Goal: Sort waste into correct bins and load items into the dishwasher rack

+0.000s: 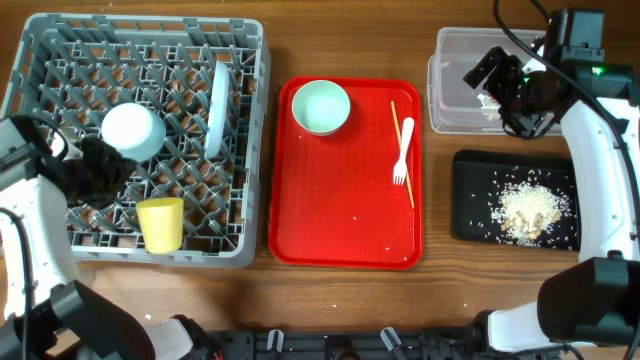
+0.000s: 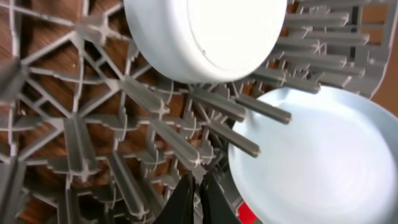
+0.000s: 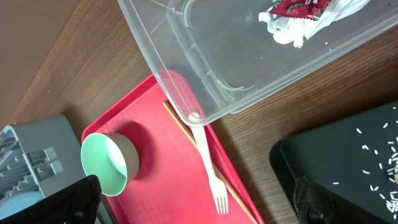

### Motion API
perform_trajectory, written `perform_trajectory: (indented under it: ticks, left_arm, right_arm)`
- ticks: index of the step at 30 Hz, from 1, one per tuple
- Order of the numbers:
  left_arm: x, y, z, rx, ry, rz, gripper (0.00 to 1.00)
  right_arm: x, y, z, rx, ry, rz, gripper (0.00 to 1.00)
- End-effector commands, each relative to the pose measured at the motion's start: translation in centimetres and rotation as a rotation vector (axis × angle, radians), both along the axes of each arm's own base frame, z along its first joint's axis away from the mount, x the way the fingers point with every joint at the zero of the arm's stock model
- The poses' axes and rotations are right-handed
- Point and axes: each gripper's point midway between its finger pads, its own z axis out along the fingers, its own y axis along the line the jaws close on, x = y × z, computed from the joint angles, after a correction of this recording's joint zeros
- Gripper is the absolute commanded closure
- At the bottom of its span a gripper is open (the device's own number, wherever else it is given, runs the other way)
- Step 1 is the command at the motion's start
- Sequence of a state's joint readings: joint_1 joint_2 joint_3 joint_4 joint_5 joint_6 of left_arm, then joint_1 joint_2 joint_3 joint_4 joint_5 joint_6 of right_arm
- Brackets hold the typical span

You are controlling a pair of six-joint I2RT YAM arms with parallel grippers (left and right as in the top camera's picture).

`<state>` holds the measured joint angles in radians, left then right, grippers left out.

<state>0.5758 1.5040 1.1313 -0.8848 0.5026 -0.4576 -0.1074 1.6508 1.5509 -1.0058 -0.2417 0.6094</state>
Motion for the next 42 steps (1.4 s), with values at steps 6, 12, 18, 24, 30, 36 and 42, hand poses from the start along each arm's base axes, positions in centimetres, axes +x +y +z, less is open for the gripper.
perform_trajectory:
  ticks: [6, 12, 18, 24, 30, 36, 42]
  left_arm:
    - [-1.5, 2.9, 10.1, 0.182, -0.013, 0.075, 0.96]
    - [-8.3, -0.6, 13.6, 0.207, 0.046, 0.096, 0.96]
    - [-12.6, -4.2, 13.7, 0.207, 0.06, 0.062, 0.96]
    - [-13.4, -4.5, 6.5, 0.15, 0.205, 0.06, 0.96]
    - [-11.9, -3.6, 0.8, 0.108, 0.263, 0.078, 0.96]
    - [-9.1, -2.9, -0.2, 0.073, 0.221, 0.066, 0.96]
    - [-7.1, -3.1, 0.5, 0.048, 0.12, 0.051, 0.96]
  right_arm:
    - [0.0, -0.1, -0.4, -0.005, 0.01, -0.013, 0.0]
    - [0.0, -0.1, -0.4, -0.005, 0.01, -0.013, 0.0]
    - [0.0, -0.1, -0.4, -0.005, 0.01, -0.013, 0.0]
    - [0.0, -0.1, -0.4, -0.005, 0.01, -0.013, 0.0]
    - [0.0, -0.1, -0.4, -0.006, 0.01, -0.013, 0.0]
    - [0.0, -0.1, -0.4, -0.006, 0.01, -0.013, 0.0]
    - [0.0, -0.1, -0.4, -0.005, 0.01, -0.013, 0.0]
